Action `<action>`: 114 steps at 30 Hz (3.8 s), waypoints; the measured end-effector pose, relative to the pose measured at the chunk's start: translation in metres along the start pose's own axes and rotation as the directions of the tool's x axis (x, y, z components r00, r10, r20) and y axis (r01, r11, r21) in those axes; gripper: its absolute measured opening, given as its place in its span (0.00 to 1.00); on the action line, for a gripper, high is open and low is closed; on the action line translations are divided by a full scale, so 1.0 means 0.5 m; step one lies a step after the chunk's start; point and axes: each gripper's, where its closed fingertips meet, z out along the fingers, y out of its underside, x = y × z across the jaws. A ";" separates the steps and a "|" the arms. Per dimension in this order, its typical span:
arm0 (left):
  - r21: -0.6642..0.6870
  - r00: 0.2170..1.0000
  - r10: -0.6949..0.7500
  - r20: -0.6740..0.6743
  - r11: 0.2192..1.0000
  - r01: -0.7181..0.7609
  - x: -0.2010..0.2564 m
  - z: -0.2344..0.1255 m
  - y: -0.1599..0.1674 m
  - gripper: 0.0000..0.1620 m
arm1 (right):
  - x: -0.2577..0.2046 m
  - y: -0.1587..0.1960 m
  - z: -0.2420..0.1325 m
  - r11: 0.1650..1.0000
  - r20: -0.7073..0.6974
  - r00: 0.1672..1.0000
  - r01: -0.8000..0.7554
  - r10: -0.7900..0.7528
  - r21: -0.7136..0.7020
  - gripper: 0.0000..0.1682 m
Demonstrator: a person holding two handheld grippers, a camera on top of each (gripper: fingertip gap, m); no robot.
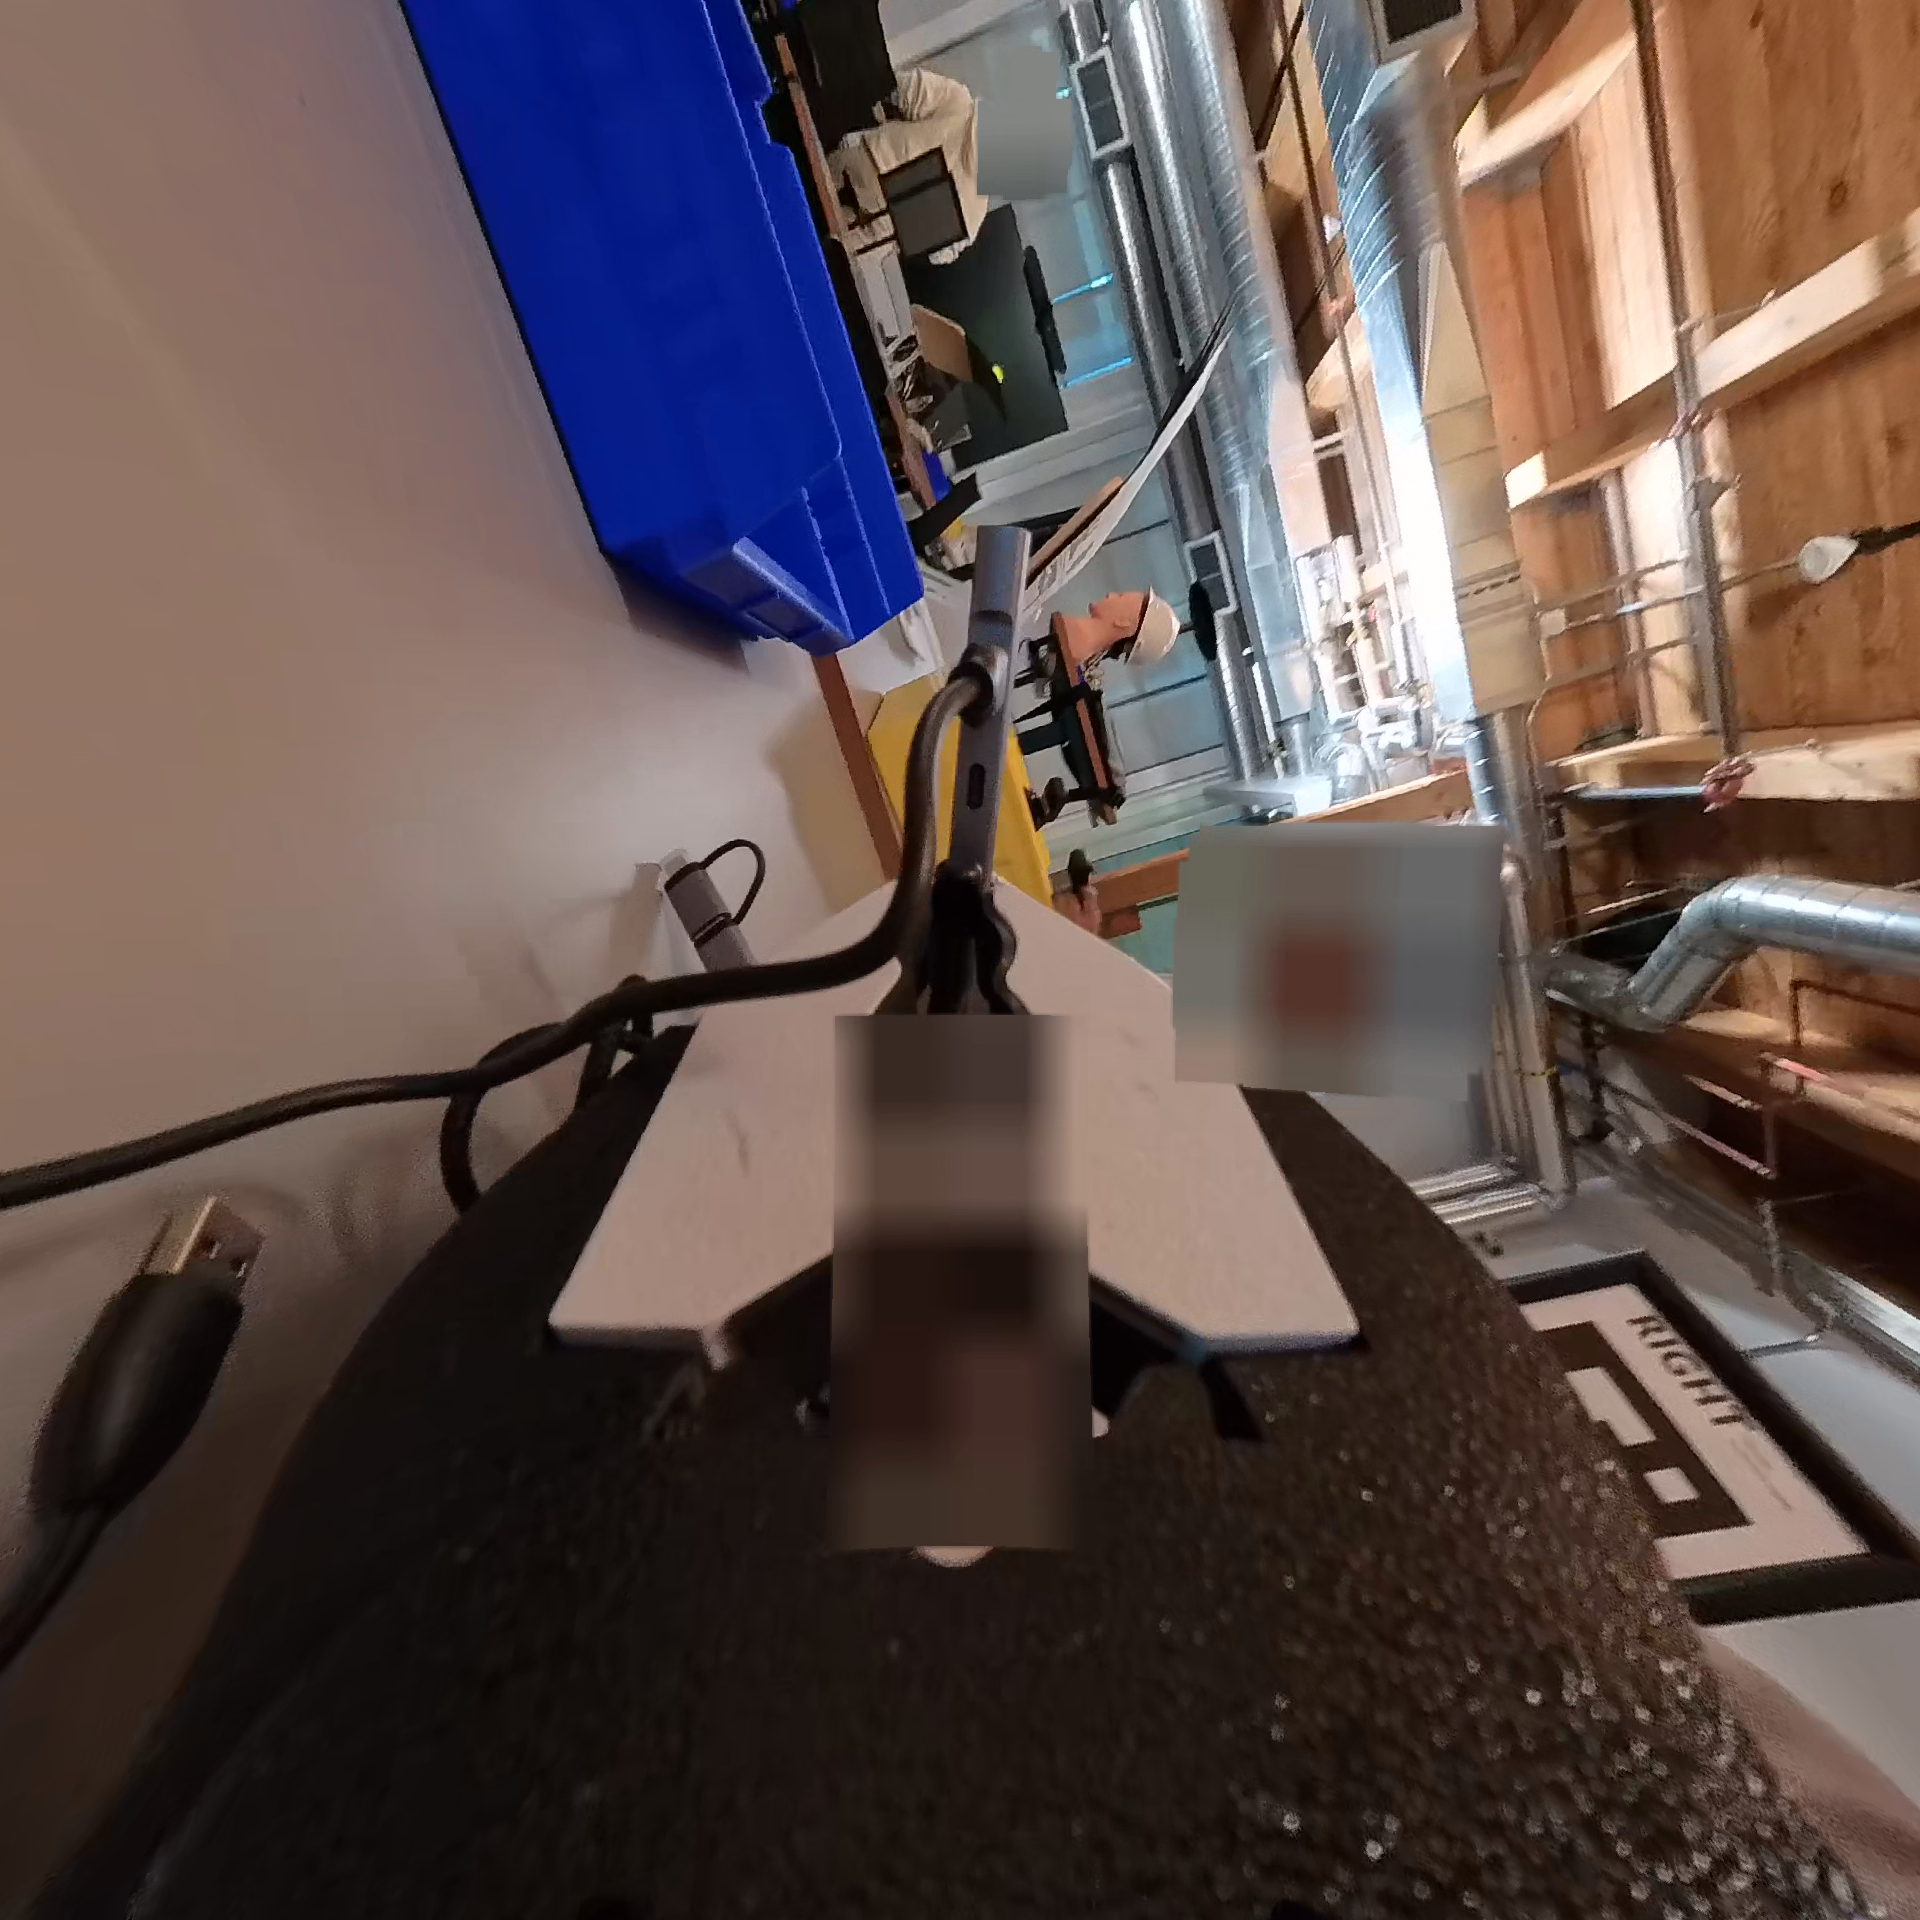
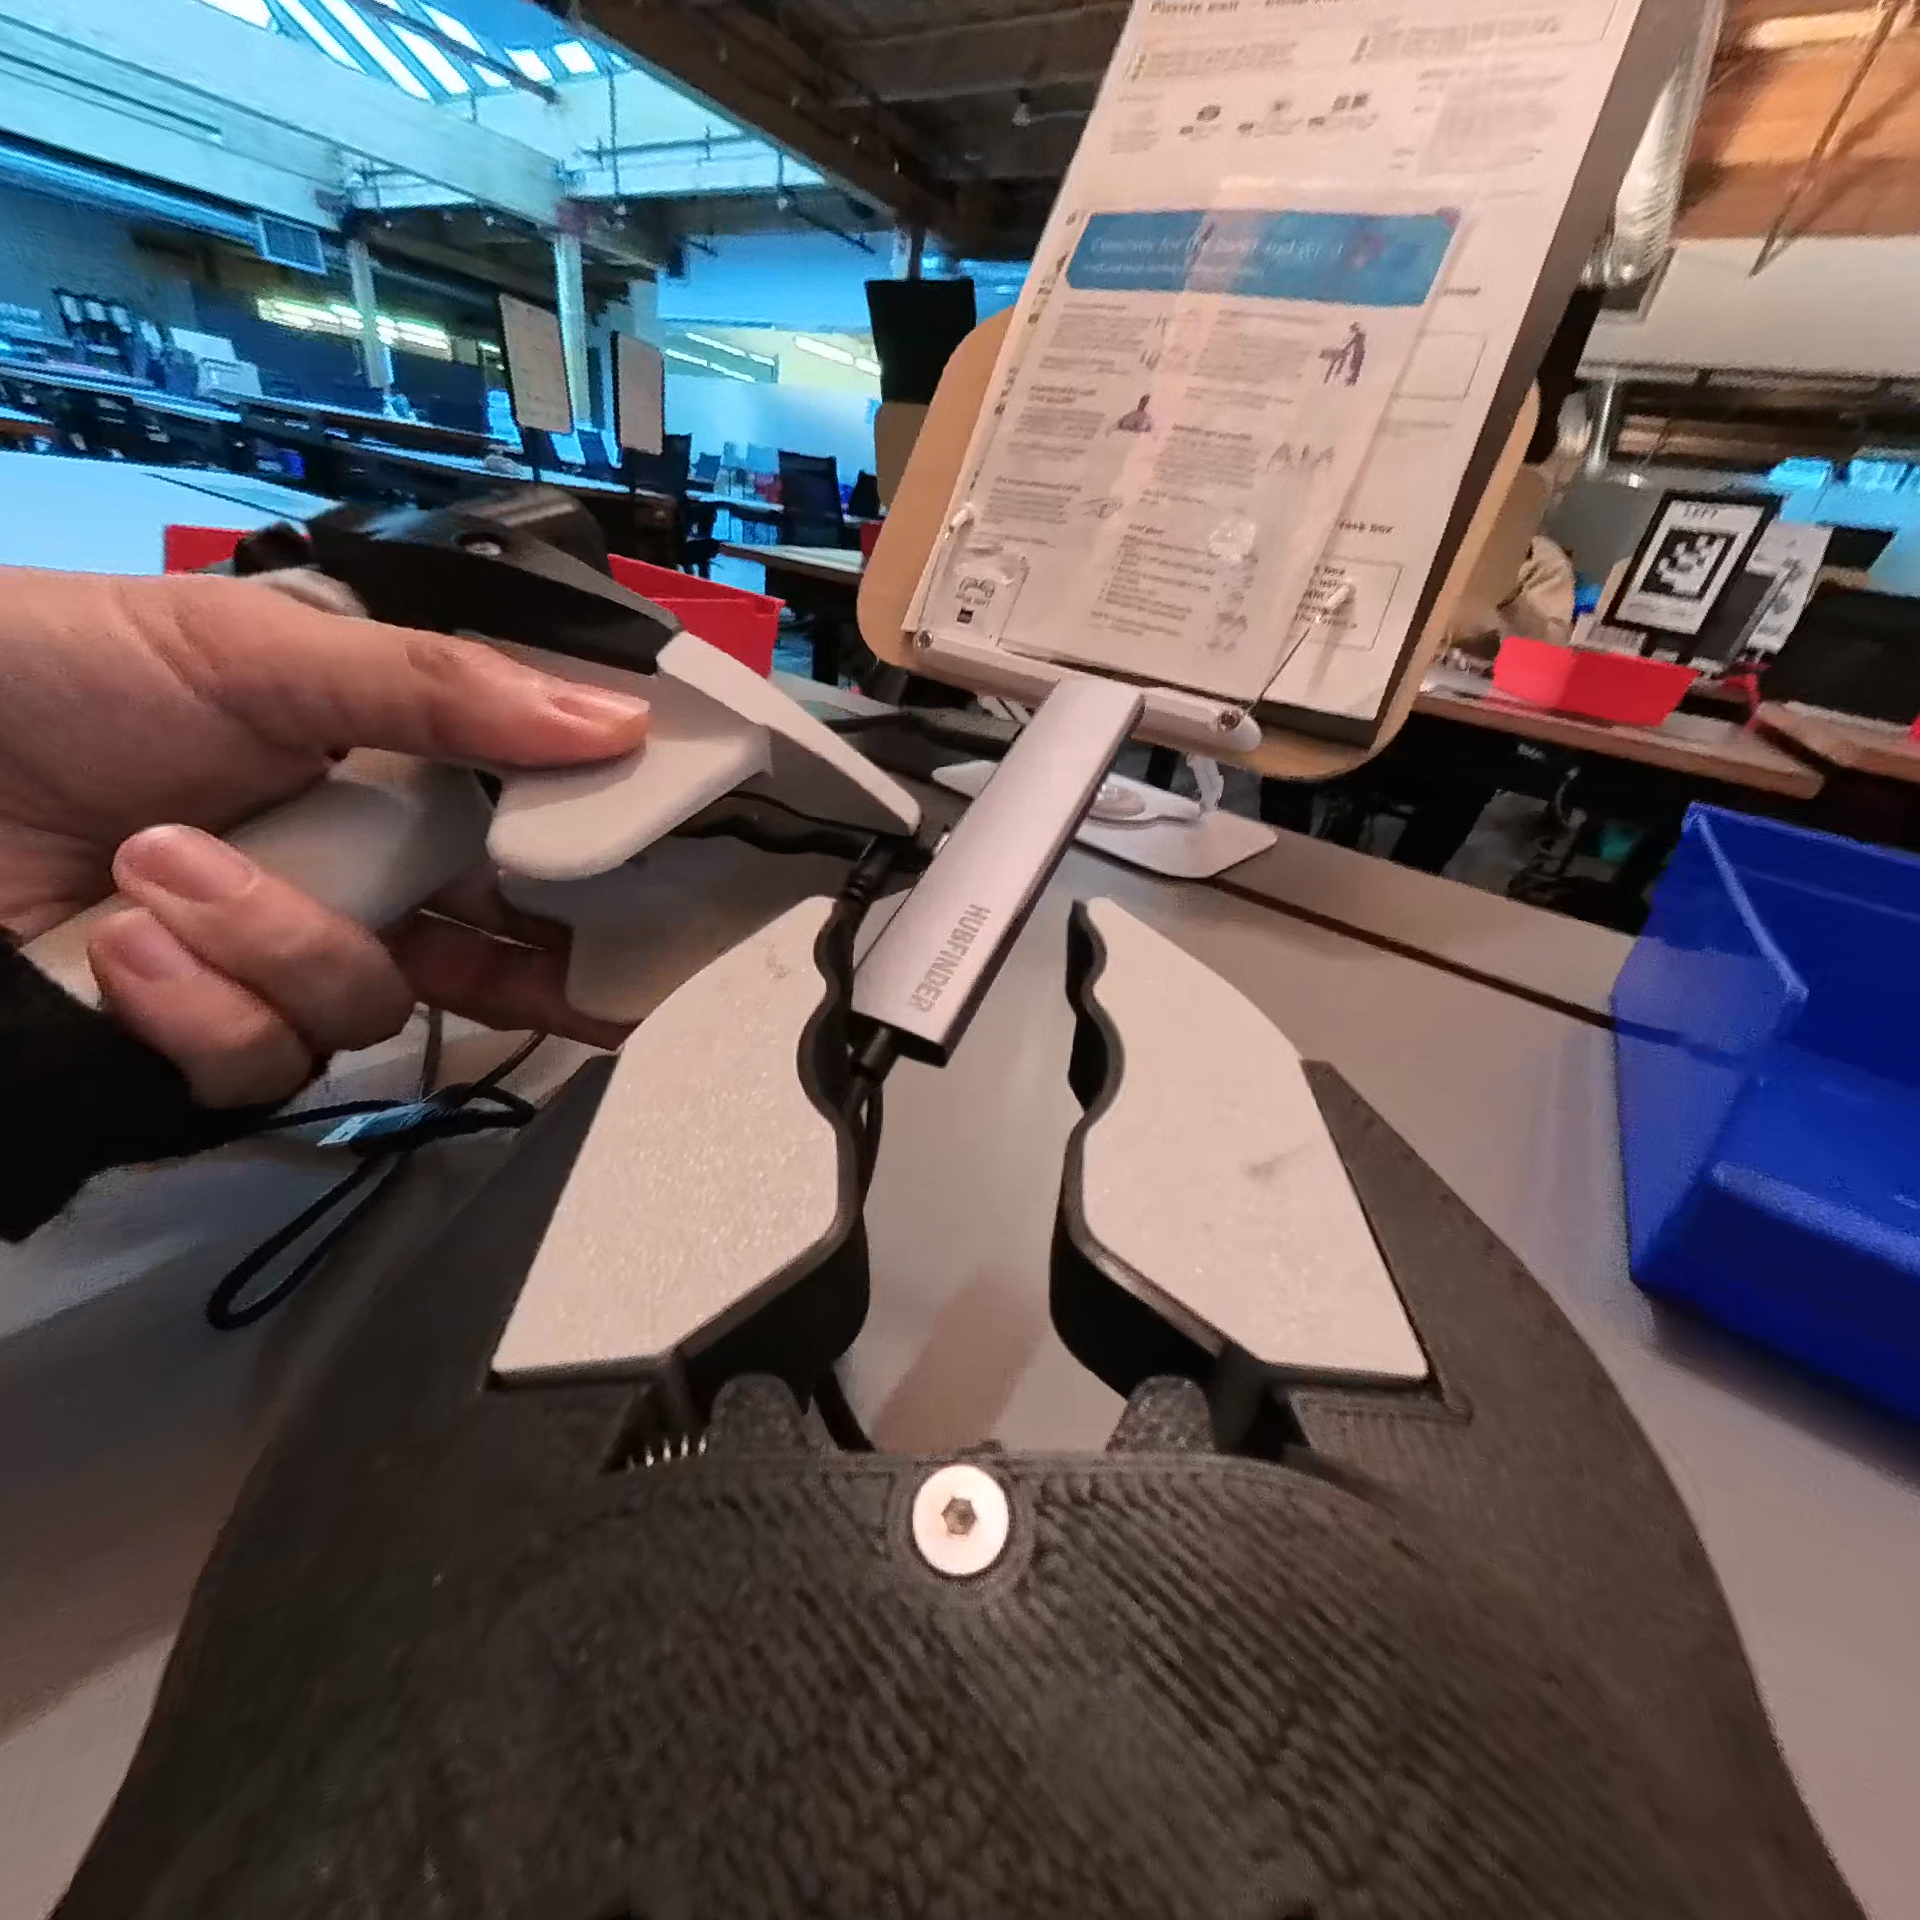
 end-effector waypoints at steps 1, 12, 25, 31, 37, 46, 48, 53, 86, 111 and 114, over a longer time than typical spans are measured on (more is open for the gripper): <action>-0.008 0.999 0.026 0.021 1.000 -0.026 -0.003 0.000 0.001 0.04 | 0.007 0.006 0.000 0.999 -0.013 1.000 -0.026 0.025 -0.025 0.23; -0.034 0.996 0.056 0.072 0.998 -0.054 -0.016 0.006 0.011 0.05 | 0.005 0.027 0.005 0.986 0.031 0.992 -0.119 0.123 -0.114 0.15; -0.096 0.987 0.111 0.116 0.990 -0.100 -0.018 0.010 0.018 0.04 | 0.009 0.038 0.008 0.986 0.006 0.997 -0.070 0.072 -0.154 0.14; -0.137 0.974 0.177 0.139 0.978 -0.158 -0.025 0.010 0.026 0.05 | 0.010 0.046 0.004 0.985 0.042 0.999 -0.003 0.010 -0.175 0.14; -0.149 0.946 0.262 0.191 0.960 -0.236 -0.039 0.009 0.032 0.04 | 0.001 0.058 0.001 0.975 0.080 0.996 0.065 -0.049 -0.211 0.14; -0.127 0.958 0.228 0.171 0.970 -0.209 -0.054 -0.002 0.025 0.05 | -0.007 0.045 -0.001 0.985 0.102 0.995 0.010 0.008 -0.174 0.07; -0.134 0.954 0.248 0.165 0.964 -0.228 -0.046 0.010 0.033 0.05 | -0.057 0.058 0.009 0.971 0.192 0.980 0.099 -0.058 -0.215 0.07; -0.074 0.949 0.265 0.169 0.964 -0.256 -0.031 0.006 0.009 0.04 | -0.032 0.018 0.009 0.954 0.071 0.968 0.250 -0.241 -0.166 0.16; -0.157 0.799 0.601 -0.012 0.788 -0.595 0.083 -0.077 0.033 0.17 | 0.027 0.019 -0.010 0.967 0.044 0.993 0.115 -0.108 -0.226 0.20; -0.015 0.927 0.372 0.054 0.928 -0.371 0.045 -0.021 -0.001 0.04 | -0.010 -0.023 -0.009 0.991 0.130 0.990 -0.032 0.049 -0.128 0.21; -0.007 0.923 0.376 0.077 0.926 -0.377 0.041 -0.015 0.000 0.03 | -0.012 -0.019 -0.003 0.988 0.100 0.992 -0.057 0.072 -0.145 0.24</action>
